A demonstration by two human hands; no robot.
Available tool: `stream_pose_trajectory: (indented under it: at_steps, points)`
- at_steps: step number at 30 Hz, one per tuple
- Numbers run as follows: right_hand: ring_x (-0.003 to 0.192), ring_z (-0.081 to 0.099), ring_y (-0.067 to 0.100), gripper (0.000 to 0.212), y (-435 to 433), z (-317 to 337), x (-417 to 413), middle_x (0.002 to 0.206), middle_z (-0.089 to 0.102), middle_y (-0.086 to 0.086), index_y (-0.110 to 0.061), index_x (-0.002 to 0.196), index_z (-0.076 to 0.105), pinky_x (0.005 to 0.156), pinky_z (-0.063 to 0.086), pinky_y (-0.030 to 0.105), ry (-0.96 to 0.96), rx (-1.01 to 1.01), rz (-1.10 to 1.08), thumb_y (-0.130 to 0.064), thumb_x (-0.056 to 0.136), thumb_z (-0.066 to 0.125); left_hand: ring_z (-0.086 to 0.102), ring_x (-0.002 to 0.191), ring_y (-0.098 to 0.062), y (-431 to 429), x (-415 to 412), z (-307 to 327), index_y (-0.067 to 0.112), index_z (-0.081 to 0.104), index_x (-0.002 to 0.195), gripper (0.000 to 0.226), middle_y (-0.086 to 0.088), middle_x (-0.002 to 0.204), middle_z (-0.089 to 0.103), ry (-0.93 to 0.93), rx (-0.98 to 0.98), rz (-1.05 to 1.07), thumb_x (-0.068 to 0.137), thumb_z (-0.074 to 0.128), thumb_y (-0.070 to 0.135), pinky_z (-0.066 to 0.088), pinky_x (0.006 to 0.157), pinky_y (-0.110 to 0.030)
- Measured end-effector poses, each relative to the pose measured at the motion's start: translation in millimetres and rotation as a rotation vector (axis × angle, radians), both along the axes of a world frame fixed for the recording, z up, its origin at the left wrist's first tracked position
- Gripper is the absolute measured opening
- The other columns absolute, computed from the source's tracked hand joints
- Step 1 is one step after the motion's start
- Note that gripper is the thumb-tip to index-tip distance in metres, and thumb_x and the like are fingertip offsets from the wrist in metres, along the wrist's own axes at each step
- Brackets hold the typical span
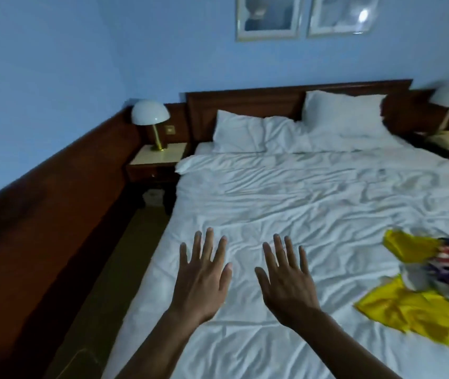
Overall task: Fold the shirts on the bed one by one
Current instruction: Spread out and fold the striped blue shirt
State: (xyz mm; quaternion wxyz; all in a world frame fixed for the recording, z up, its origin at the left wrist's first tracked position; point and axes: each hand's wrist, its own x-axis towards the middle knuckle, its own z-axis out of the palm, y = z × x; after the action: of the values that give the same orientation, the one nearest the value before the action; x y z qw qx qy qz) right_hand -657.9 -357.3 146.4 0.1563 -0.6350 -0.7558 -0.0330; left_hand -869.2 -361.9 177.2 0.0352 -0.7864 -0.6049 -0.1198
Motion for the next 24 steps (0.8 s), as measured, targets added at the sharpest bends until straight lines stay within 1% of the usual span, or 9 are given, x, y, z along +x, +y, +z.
stream_pose_trajectory:
  at_steps: [4, 9, 10, 13, 14, 17, 19, 22, 24]
  points:
    - [0.152, 0.032, 0.04, 0.065, 32.7, -10.2, 85.2, 0.162, 0.037, 0.02, -0.009, 0.15, 0.052, 0.12, 0.021, 0.058, -0.012, 0.009, -0.185, -0.048, 0.103, 0.031, 0.027, 0.156, -0.039, 74.3, 84.8, -14.8, 0.017, 0.041, 0.159, 0.062, -0.017, 0.168, 0.029, 0.004, -0.011, -0.182, 0.106, 0.029, 0.047, 0.033, 0.118, -0.066]
    - [0.153, 0.03, 0.039, 0.066, 59.4, -18.3, 172.4, 0.163, 0.036, 0.02, -0.008, 0.151, 0.051, 0.121, 0.02, 0.059, -0.056, -0.018, -0.372, -0.049, 0.103, 0.03, 0.033, 0.152, -0.042, 147.5, 181.6, -31.0, 0.016, 0.044, 0.157, 0.061, -0.019, 0.167, 0.032, -0.048, -0.06, -0.373, 0.105, 0.031, 0.045, 0.035, 0.115, -0.068]
    - [0.153, 0.029, 0.038, 0.066, 65.3, -19.6, 196.0, 0.163, 0.036, 0.02, -0.009, 0.151, 0.051, 0.121, 0.021, 0.059, -0.072, -0.031, -0.426, -0.049, 0.104, 0.03, 0.035, 0.152, -0.042, 162.5, 209.0, -32.0, 0.015, 0.045, 0.156, 0.061, -0.019, 0.166, 0.033, -0.064, -0.072, -0.419, 0.105, 0.032, 0.045, 0.036, 0.114, -0.068]
    - [0.155, 0.023, 0.036, 0.066, 75.4, -19.4, 233.8, 0.164, 0.034, 0.018, -0.011, 0.153, 0.049, 0.122, 0.027, 0.061, -0.08, -0.045, -0.508, -0.05, 0.104, 0.029, 0.036, 0.15, -0.043, 188.5, 255.7, -34.3, 0.014, 0.046, 0.156, 0.061, -0.02, 0.165, 0.035, -0.067, -0.066, -0.504, 0.104, 0.034, 0.044, 0.037, 0.113, -0.068]
    - [0.156, 0.022, 0.036, 0.066, 80.4, -19.2, 248.7, 0.165, 0.033, 0.018, -0.011, 0.153, 0.048, 0.122, 0.026, 0.061, -0.077, -0.047, -0.537, -0.05, 0.104, 0.028, 0.037, 0.15, -0.043, 198.2, 273.8, -36.1, 0.015, 0.046, 0.155, 0.061, -0.02, 0.165, 0.036, -0.066, -0.061, -0.524, 0.103, 0.034, 0.044, 0.038, 0.113, -0.068]
    - [0.155, 0.025, 0.039, 0.067, 90.6, -22.2, 300.3, 0.164, 0.032, 0.019, -0.01, 0.153, 0.048, 0.123, 0.017, 0.057, -0.074, -0.061, -0.599, -0.051, 0.104, 0.026, 0.042, 0.147, -0.043, 223.3, 335.7, -41.1, 0.014, 0.049, 0.153, 0.061, -0.021, 0.162, 0.04, -0.064, -0.084, -0.598, 0.102, 0.036, 0.043, 0.041, 0.11, -0.068]
    - [0.156, 0.022, 0.038, 0.068, 94.9, -27.5, 339.0, 0.166, 0.029, 0.018, -0.01, 0.154, 0.047, 0.125, 0.014, 0.057, -0.079, -0.074, -0.631, -0.051, 0.105, 0.025, 0.043, 0.146, -0.044, 232.3, 379.0, -44.8, 0.013, 0.05, 0.153, 0.061, -0.021, 0.161, 0.041, -0.061, -0.111, -0.641, 0.101, 0.036, 0.043, 0.042, 0.109, -0.069]
    - [0.158, 0.016, 0.035, 0.068, 104.7, -38.0, 404.1, 0.168, 0.025, 0.016, -0.012, 0.156, 0.042, 0.127, 0.009, 0.055, -0.086, -0.118, -0.673, -0.052, 0.105, 0.022, 0.041, 0.148, -0.043, 243.5, 449.2, -57.1, 0.014, 0.049, 0.154, 0.063, -0.02, 0.163, 0.038, -0.051, -0.114, -0.689, 0.101, 0.032, 0.044, 0.041, 0.111, -0.068]
    - [0.158, 0.014, 0.035, 0.07, 116.0, -49.3, 452.5, 0.169, 0.024, 0.015, -0.013, 0.158, 0.039, 0.126, 0.009, 0.056, -0.096, -0.148, -0.667, -0.053, 0.105, 0.017, 0.039, 0.149, -0.042, 251.1, 498.4, -68.8, 0.015, 0.047, 0.156, 0.064, -0.019, 0.166, 0.034, -0.043, -0.11, -0.698, 0.101, 0.031, 0.045, 0.039, 0.113, -0.067]
